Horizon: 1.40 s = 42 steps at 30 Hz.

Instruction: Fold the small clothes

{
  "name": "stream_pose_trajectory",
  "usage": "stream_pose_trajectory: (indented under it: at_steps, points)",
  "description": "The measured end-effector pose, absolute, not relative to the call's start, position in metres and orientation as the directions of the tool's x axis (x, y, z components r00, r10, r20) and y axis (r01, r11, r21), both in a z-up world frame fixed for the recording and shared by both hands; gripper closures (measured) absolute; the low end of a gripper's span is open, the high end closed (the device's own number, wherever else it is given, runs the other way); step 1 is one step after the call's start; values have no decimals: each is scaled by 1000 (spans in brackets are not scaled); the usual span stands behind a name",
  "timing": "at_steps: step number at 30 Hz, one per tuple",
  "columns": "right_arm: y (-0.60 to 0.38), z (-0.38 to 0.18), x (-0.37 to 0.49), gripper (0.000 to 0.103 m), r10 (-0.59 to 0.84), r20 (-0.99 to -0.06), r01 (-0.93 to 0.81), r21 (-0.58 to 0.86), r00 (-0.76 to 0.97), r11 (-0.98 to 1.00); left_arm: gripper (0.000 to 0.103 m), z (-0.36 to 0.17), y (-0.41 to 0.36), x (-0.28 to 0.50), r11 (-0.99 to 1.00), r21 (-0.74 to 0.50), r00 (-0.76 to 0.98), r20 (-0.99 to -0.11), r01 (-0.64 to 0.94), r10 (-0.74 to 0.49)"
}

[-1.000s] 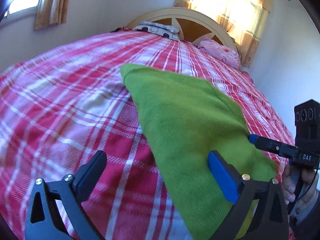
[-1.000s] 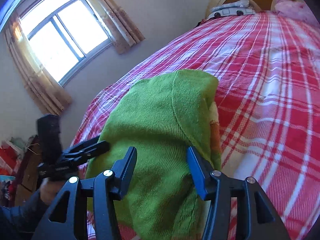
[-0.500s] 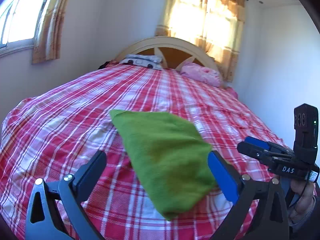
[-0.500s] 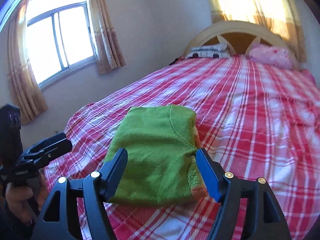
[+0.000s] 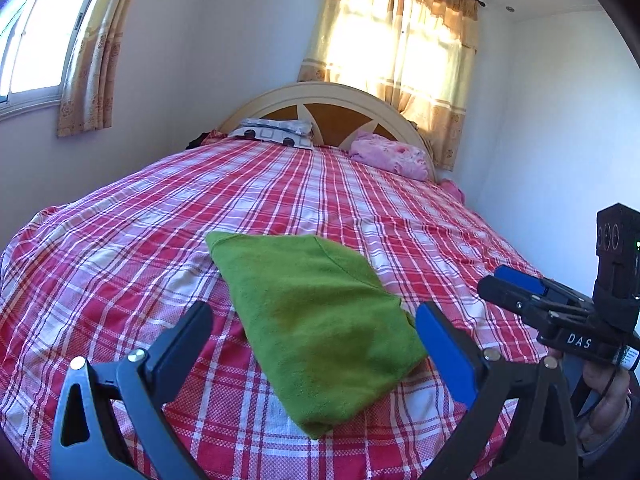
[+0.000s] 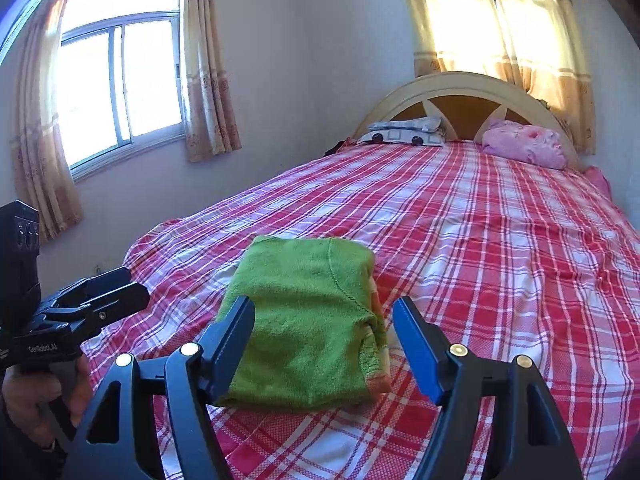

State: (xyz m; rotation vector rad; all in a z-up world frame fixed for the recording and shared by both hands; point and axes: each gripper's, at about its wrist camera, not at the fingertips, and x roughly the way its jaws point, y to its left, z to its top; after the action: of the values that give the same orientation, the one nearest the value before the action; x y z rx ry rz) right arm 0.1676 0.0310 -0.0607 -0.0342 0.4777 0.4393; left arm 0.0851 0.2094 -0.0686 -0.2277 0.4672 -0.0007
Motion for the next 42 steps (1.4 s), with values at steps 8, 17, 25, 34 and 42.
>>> stream_pose_trajectory:
  at_steps: [8, 17, 25, 34, 42]
  points:
    - [31, -71, 167, 31, 392, -470, -408, 71, 791, 910, 0, -72, 207, 86, 974, -222, 889, -455, -51, -58]
    - [27, -67, 161, 31, 391, -447, -401, 78, 804, 913, 0, -72, 208, 86, 975, -216, 891, -451, -52, -52]
    - [26, -66, 159, 30, 391, -444, -399, 79, 807, 914, 0, -71, 206, 85, 975, -214, 891, -452, -54, -50]
    - [26, -64, 156, 30, 390, -433, -398, 77, 812, 914, 0, -71, 205, 86, 976, -212, 891, -451, -55, -48]
    - [25, -59, 152, 30, 390, -403, -393, 78, 828, 916, 0, -69, 204, 87, 981, -181, 887, -460, -65, -26]
